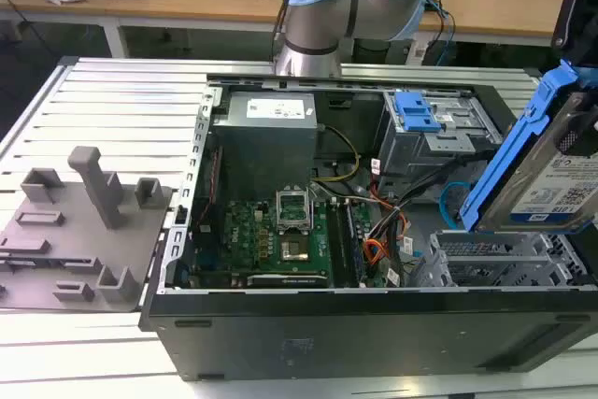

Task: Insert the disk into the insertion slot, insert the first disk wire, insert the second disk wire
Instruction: 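Insert the disk into the insertion slot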

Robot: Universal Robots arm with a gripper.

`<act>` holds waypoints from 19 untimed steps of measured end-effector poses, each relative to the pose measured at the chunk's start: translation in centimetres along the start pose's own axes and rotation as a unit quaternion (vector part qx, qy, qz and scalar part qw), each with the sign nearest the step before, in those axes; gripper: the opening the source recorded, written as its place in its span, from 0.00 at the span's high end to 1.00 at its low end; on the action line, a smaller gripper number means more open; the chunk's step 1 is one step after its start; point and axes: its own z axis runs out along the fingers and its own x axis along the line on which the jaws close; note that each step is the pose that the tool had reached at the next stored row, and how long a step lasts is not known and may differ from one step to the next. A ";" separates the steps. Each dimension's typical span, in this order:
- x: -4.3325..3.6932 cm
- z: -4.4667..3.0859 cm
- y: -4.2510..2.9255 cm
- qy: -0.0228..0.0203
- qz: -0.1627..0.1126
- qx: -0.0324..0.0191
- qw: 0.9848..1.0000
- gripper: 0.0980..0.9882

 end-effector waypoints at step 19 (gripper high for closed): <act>-0.07 3.46 -0.13 0.000 0.000 -0.001 1.000 0.70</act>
